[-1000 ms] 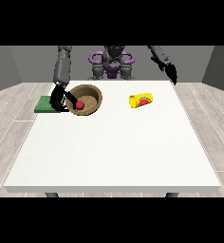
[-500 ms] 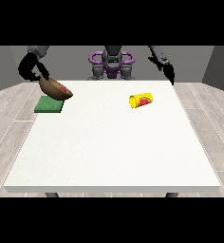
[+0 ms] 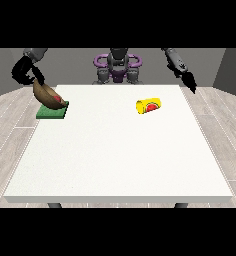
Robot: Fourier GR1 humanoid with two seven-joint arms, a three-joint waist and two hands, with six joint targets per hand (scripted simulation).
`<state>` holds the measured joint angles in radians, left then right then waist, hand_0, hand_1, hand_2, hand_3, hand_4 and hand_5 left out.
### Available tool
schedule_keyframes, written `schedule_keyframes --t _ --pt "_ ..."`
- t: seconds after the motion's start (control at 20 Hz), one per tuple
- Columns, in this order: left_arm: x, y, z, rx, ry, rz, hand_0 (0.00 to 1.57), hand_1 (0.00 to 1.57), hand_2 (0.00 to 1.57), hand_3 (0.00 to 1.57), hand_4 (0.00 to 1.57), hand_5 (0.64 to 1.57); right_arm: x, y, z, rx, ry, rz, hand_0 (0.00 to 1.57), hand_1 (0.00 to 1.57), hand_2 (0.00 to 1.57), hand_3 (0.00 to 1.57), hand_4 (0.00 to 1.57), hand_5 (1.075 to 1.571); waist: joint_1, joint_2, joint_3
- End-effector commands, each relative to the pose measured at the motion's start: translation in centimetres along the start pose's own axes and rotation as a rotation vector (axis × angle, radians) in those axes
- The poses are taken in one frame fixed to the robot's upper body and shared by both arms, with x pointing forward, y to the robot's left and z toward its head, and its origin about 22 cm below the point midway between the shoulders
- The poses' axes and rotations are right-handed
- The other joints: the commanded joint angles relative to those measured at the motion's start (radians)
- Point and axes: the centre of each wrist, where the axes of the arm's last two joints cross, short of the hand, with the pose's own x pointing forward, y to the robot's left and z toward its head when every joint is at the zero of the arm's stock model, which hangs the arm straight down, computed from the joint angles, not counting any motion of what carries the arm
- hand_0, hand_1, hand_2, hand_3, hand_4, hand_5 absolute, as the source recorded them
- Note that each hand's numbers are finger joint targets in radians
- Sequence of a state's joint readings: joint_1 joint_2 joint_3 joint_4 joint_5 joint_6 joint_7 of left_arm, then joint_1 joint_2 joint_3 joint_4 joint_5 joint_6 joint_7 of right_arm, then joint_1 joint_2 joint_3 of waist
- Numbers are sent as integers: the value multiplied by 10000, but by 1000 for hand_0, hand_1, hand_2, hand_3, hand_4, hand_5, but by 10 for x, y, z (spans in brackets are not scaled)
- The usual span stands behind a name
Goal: Pick the cup and pour the ball into the bowl, then pick the bowl and place it on the pad
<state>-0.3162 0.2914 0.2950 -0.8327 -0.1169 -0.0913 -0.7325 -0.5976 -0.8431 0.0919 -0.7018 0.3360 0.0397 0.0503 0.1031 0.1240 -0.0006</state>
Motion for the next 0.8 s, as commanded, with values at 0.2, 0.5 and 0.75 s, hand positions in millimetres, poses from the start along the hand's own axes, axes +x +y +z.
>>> schedule_keyframes --t 0.2,0.5,0.75 --pt "44 66 -42 479 -2442 519 0 0 0 0 839 1188 -37 7 0 -2204 441 -1478 1571 1571 1571 1571 1415 1563 771 2040 31" --pt "44 89 -30 1345 -2707 620 0 0 0 0 890 1191 -54 12 1 -2590 342 -3698 1571 1571 1571 1571 1223 1548 262 2843 29" --pt "46 104 -16 1508 -2689 457 0 0 0 0 861 1168 -57 35 0 -2029 1014 -6580 1571 1571 1571 1262 635 1378 215 2558 47"
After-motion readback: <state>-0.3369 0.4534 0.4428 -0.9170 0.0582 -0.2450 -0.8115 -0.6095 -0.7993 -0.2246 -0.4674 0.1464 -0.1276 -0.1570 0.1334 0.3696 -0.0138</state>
